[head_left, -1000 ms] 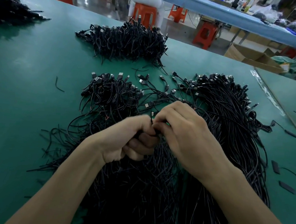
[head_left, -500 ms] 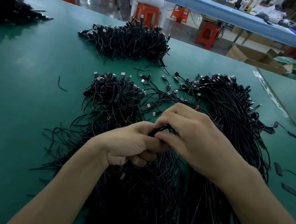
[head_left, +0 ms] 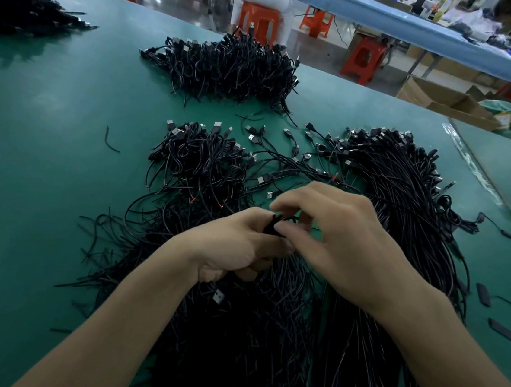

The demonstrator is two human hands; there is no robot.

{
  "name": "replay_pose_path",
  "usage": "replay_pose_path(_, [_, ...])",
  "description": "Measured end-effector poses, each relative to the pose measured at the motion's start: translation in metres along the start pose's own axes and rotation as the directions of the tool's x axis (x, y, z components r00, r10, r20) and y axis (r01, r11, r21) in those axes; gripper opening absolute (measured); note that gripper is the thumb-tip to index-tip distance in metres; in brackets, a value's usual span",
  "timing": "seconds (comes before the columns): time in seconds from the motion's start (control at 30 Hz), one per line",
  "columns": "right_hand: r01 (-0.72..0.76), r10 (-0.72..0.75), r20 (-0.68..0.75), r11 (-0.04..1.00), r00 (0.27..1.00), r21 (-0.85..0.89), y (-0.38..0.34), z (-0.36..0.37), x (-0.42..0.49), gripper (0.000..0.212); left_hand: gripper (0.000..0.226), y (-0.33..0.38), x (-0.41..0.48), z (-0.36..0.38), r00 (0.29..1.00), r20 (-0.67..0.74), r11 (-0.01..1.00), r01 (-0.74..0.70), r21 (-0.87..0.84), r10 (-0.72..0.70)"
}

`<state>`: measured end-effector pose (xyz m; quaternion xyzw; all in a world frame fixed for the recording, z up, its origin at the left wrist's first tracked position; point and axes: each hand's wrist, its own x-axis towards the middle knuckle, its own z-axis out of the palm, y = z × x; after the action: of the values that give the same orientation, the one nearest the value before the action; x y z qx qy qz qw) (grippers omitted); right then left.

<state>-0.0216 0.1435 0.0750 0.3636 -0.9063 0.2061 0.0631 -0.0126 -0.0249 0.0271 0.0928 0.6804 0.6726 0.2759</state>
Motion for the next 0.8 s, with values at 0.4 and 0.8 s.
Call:
replay_pose_path(0.4, [-0.163,0.163,-0.004,0.986,0.987,0.037,-0.001,0.003,0.006,0.013,0.016,-0.002,0.0,0.004,0.995,-0.049,0.993,-0.086,0.078,0.09])
replay_pose_path(0.8, [-0.067,0.067,-0.003,0.998,0.998,0.009,-0.008,-0.01,-0.001,0.01,0.029,0.001,-0.001,0.001,0.994,-0.052,0.984,-0.085,0.154,0.094])
